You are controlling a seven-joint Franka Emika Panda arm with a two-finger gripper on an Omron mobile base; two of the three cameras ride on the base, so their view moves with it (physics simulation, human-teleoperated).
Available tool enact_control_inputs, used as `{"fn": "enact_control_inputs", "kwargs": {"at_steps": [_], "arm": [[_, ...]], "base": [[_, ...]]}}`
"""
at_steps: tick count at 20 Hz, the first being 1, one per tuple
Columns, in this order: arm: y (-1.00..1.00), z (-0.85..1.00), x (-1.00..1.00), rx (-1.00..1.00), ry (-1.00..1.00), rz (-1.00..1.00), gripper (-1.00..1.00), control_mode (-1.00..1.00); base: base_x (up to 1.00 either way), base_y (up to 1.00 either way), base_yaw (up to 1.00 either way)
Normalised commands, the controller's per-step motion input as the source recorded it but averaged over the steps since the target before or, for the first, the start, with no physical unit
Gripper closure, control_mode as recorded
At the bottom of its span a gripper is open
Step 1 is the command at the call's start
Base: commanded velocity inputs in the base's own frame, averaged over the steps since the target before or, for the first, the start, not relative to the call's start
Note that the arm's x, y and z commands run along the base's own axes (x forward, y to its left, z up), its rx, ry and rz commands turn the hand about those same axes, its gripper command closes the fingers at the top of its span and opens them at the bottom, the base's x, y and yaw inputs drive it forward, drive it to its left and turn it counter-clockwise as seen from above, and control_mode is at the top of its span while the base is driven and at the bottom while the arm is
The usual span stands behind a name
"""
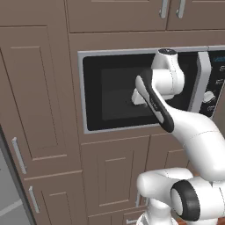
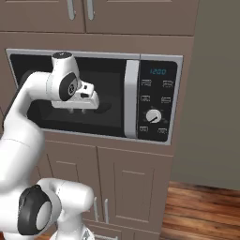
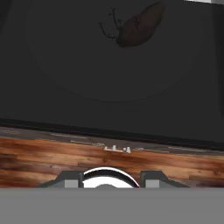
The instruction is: Open the microwave door.
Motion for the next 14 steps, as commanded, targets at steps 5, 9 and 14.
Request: {"fn": "enact_control_inputs", "kwargs": {"at_steps": [5,9,14], "arm": [[0.0,0.0,-0.16,0.0,-0.1,0.0,-1.0,-1.0],[0.0,0.0,-0.26,0.0,-0.1,0.0,-1.0,-1.0],[-0.11,0.0,-0.22,0.0,-0.04,0.0,-1.0,1.0]], "base": [[0.0,0.0,0.0],[0.0,0.0,0.0],[-0.27,-0.25,0.0]]}}
